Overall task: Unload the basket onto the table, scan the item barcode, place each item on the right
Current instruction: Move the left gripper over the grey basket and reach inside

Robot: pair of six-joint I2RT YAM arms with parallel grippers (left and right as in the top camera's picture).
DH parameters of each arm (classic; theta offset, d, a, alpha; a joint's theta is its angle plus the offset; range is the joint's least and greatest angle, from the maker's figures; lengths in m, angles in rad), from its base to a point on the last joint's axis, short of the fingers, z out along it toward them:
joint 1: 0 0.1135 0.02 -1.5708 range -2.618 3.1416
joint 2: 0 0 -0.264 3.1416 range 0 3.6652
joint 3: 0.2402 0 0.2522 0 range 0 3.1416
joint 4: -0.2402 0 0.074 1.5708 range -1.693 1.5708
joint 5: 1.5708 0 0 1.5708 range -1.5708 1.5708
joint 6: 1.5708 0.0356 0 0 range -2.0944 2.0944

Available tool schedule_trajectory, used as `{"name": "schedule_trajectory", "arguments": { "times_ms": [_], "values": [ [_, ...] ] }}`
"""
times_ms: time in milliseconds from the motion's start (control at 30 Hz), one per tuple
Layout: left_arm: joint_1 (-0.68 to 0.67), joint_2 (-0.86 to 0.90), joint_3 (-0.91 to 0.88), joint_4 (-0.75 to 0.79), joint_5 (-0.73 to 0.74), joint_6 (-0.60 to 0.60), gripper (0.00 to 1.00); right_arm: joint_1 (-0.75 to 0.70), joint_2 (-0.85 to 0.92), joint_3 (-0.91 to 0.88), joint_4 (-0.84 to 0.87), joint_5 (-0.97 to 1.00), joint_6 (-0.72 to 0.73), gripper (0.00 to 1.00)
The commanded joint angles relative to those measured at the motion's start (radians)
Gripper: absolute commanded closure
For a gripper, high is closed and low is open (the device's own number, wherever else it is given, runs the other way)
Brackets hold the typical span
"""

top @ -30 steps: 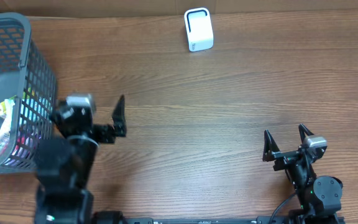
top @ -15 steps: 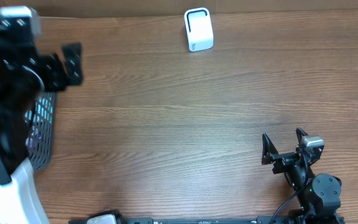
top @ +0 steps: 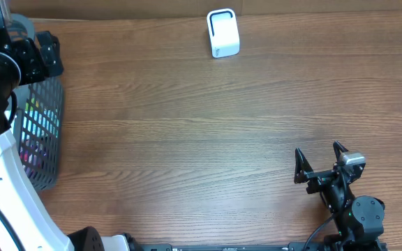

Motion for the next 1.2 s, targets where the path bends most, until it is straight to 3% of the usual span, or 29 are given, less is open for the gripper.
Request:
{"name": "schedule_trajectory", "arguments": {
  "times_ms": [0, 233, 433, 767, 1167],
  "values": [
    [0.039, 0.032, 0.024, 0.002, -0.075, -0.048, 0.00, 0.006, -0.012, 0.027, 0.008, -0.003, 0.005, 0.00],
    [0.262, 0.095, 0.024, 0.012, -0.075, -0.179, 0.00, 0.006, -0.012, 0.027, -0.047, -0.060, 0.005, 0.00],
    [0.371, 0.168, 0.024, -0.004, -0.076, -0.286, 0.02, 0.006, -0.012, 0.027, -0.127, -0.126, 0.005, 0.00],
    [0.384, 0.322, 0.024, -0.026, -0.097, -0.306, 0.11, 0.006, -0.012, 0.027, -0.126, -0.126, 0.005, 0.00],
    [0.395, 0.479, 0.024, -0.043, -0.202, -0.378, 0.11, 0.006, -0.012, 0.027, -0.126, -0.126, 0.005, 0.00]
  ]
}}
